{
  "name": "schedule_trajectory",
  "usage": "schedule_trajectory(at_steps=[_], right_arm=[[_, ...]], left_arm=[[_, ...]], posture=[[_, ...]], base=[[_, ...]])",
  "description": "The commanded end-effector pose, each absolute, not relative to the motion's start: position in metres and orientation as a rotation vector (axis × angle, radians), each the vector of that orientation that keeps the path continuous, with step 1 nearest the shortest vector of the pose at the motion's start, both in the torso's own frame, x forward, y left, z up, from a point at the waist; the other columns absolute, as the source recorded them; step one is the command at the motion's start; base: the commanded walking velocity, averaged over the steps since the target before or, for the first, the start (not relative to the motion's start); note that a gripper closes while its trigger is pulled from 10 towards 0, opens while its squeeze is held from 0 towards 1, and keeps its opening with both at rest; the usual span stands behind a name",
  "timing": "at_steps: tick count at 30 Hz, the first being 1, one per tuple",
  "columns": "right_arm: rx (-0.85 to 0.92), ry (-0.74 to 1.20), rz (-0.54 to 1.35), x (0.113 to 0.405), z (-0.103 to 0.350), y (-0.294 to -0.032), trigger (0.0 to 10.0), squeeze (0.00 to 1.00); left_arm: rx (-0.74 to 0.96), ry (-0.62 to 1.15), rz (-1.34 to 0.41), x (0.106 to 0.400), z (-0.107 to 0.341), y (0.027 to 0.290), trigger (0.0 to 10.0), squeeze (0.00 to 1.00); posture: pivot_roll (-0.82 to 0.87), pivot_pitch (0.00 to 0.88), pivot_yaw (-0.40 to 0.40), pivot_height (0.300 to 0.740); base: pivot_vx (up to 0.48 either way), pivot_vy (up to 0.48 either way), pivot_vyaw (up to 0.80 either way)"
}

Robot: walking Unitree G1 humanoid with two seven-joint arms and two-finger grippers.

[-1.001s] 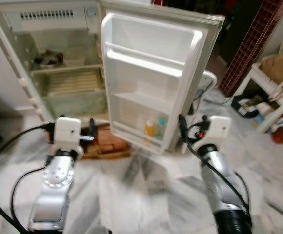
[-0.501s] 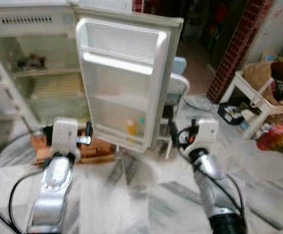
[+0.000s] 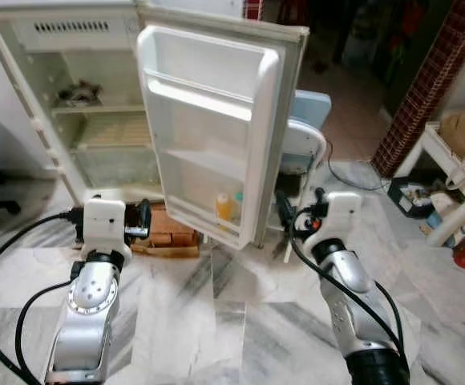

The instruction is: Restocking fridge

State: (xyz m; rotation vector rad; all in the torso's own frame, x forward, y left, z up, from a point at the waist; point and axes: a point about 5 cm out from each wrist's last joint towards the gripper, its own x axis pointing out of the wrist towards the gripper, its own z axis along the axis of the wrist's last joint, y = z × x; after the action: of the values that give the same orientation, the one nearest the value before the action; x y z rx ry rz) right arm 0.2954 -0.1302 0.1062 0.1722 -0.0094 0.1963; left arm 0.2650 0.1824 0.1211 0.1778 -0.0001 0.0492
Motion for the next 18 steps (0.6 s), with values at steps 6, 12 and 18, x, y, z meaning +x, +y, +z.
schedule_trajectory(at_steps=[6,12,18], right_arm=[[0.156,-0.035,0.185,0.2973,0.111,-0.133,10.0,0.0],[0.158,-0.044,0.181,0.2981,0.1124,-0.134,10.0,0.0],[0.163,-0.045,0.182,0.2973,0.1119,-0.1342,10.0,0.0]], left_arm=[[0.175,-0.019,0.025,0.2662,0.1258,0.1794,10.0,0.0],[0.171,-0.016,0.021,0.2656,0.1249,0.1786,10.0,0.0],[0.175,0.003,0.023,0.2646,0.1219,0.1768,10.0,0.0]], posture=[[0.08,0.015,-0.031,0.74],[0.08,0.019,-0.033,0.74],[0.08,0.02,-0.033,0.74]], base=[[0.466,0.0,0.0],[0.48,0.0,0.0],[0.452,0.0,0.0]])
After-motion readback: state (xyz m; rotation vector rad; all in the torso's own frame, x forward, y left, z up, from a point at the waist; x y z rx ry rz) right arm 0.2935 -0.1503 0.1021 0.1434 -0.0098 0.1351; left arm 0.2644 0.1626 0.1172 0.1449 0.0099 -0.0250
